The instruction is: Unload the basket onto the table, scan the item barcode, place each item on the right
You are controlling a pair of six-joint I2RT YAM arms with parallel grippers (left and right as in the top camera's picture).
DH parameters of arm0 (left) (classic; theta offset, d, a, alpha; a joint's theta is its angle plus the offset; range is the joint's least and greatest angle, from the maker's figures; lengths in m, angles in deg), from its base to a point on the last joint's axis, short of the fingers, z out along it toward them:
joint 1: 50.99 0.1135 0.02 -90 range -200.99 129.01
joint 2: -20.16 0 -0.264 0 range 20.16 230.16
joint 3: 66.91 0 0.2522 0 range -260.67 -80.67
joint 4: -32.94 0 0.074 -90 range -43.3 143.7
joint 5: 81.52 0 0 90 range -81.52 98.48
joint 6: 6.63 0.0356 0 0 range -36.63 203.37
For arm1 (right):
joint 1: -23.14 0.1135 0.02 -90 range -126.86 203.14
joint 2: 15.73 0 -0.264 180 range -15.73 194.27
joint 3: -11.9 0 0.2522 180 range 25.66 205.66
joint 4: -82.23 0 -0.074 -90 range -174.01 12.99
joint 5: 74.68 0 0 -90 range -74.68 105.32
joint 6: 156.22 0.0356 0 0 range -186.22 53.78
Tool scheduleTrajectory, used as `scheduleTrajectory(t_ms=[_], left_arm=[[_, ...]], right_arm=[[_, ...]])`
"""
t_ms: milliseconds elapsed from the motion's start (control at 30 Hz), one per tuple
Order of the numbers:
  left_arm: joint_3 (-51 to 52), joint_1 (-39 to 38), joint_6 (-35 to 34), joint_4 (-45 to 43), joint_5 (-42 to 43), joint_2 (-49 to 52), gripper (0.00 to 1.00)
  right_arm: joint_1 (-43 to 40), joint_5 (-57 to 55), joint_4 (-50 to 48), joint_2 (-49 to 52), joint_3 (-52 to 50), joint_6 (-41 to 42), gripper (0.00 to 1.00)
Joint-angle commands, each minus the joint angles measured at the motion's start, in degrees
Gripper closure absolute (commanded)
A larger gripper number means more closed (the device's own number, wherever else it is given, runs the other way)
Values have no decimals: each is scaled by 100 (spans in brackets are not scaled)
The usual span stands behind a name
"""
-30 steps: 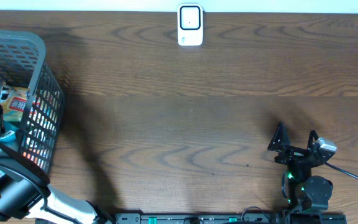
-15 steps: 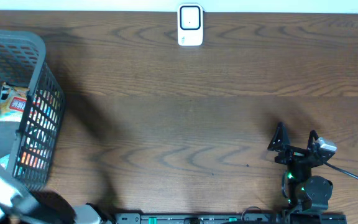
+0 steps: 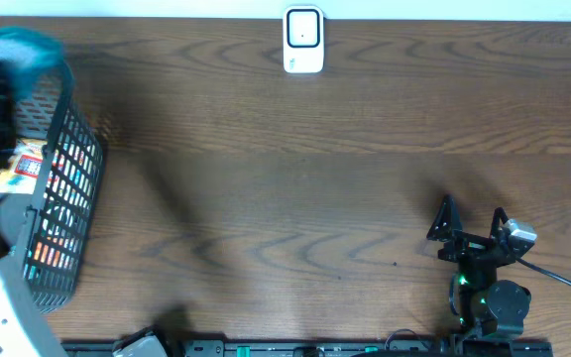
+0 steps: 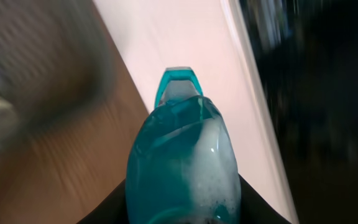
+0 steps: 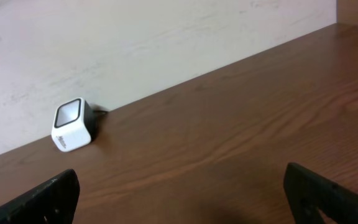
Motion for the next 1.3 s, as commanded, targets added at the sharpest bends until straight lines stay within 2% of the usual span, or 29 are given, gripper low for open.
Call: scheduleTrajectory(t_ms=[0, 33, 133, 200, 333, 533, 700, 833, 867, 1267], left_arm=[[-136, -1266, 476, 168, 201, 140, 76], [-131, -2057, 732, 306, -85, 367, 76], [-109, -3182, 1198, 435, -592, 870, 76], [-103, -3733, 1360, 450, -730, 1250, 76], [-103, -4461, 1250, 605, -739, 2105, 76], [-103, -4846, 1384, 1394, -1471, 3353, 76], [-103, -4868, 1233, 1980, -1952, 3888, 76], [-105, -4874, 929, 2205, -2385, 3928, 76], [-103, -4874, 931, 2223, -2479, 3928, 72], [107, -4907, 1366, 1910, -2527, 3941, 69]], right_arm=[[39, -11, 22, -26, -4, -87, 1], [39, -11, 22, -26, -4, -87, 1], [39, -11, 22, -26, -4, -87, 1], [39, -11, 22, -26, -4, -87, 1], [39, -11, 22, -26, -4, -87, 1], [39, -11, 22, -26, -4, -87, 1], [39, -11, 22, -26, -4, -87, 1], [39, -11, 22, -26, -4, -90, 1], [39, -11, 22, -26, -4, -87, 1], [39, -11, 22, -26, -4, -87, 1]])
